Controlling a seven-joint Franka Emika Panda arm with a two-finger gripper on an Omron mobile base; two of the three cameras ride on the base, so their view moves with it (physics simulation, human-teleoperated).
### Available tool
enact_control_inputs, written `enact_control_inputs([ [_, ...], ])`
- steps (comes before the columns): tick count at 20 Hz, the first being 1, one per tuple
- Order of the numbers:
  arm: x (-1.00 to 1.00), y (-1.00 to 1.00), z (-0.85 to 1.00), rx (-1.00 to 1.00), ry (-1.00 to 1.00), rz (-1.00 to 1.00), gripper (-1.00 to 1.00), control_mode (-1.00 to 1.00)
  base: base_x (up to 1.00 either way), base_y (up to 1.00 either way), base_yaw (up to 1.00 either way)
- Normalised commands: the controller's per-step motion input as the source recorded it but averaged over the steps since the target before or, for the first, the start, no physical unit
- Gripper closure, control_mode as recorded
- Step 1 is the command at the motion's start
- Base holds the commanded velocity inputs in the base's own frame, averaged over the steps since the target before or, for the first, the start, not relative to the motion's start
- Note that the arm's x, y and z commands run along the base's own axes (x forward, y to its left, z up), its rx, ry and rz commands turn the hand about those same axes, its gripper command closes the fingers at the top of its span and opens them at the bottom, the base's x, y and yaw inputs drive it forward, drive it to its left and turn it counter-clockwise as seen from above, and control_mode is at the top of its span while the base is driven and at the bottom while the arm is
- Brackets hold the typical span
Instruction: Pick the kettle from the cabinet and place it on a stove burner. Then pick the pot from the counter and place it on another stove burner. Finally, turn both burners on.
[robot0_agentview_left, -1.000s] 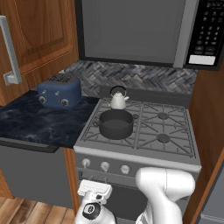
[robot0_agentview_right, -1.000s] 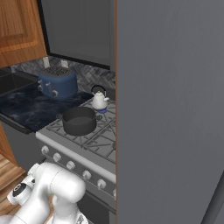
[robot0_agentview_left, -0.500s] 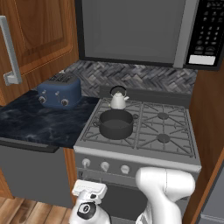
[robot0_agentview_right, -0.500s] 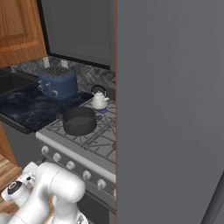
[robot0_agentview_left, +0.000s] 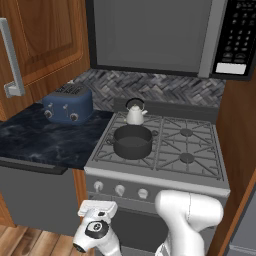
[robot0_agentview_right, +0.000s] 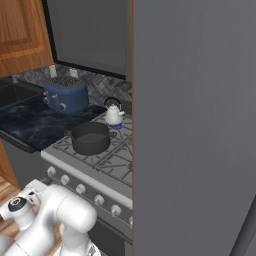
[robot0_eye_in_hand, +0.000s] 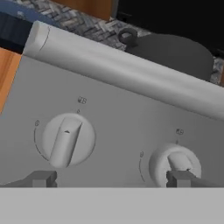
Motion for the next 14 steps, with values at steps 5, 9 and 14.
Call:
enact_control_inputs([
  [5, 0.21, 0.18, 0.02, 0.02, 0.16, 0.00, -1.00, -1.00, 0.00, 0.00, 0.00],
  [9, 0.05, 0.24, 0.00, 0.01, 0.10, 0.00, -1.00, -1.00, 0.00, 0.00, 0.00],
  [14, 0.00, 0.22, 0.00, 0.00, 0.03, 0.00, -1.00, -1.00, 0.00, 0.00, 0.00],
])
